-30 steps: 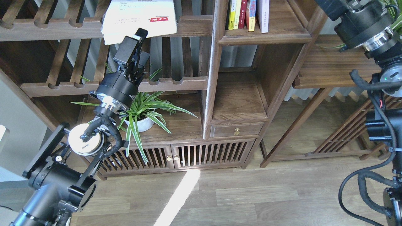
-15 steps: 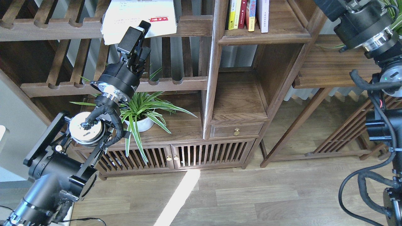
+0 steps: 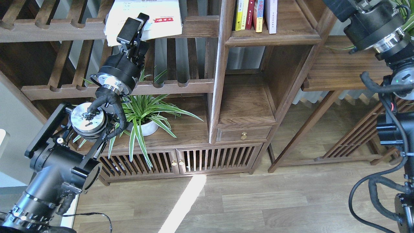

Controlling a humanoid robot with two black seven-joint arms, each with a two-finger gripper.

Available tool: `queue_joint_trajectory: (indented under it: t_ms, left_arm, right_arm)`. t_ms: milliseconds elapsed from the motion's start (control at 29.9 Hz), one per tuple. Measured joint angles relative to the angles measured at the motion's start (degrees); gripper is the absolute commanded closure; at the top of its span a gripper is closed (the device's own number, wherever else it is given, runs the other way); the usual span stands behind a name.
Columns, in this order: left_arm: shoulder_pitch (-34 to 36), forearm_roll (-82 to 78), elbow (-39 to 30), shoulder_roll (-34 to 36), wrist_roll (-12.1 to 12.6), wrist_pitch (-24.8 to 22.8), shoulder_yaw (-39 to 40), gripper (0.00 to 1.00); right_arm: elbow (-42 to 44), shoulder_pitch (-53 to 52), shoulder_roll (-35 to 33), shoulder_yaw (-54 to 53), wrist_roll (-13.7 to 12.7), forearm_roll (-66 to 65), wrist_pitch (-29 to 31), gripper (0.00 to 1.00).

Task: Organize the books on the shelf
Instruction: 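Reach the left gripper up to the white book with red label, then grip the white book's edge with the left gripper and tilt it up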

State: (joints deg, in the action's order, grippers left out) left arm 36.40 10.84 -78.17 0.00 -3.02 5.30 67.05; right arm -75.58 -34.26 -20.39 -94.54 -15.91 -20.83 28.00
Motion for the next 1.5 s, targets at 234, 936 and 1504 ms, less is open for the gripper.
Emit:
queue_joint_trajectory:
  t_ms: [234, 936, 1504]
  left_arm:
    - [4.1, 2.5, 4.8, 0.0, -2.0, -0.4, -1.0, 0.03]
    - [4.6, 4.6, 6.0, 0.0, -5.0, -0.7, -1.3, 0.18]
    - [4.2, 5.6, 5.6, 0.0, -6.6, -2.4, -0.8, 0.56]
  right_arm:
    - [0.0, -0.2, -0.1, 0.0, 0.0, 0.0, 0.0, 0.03]
    - [0.0, -0.2, -0.5, 0.0, -0.1, 0.0, 0.0, 0.03]
    - [0.0, -0.1, -0.7, 0.0, -0.1, 0.0, 0.0, 0.03]
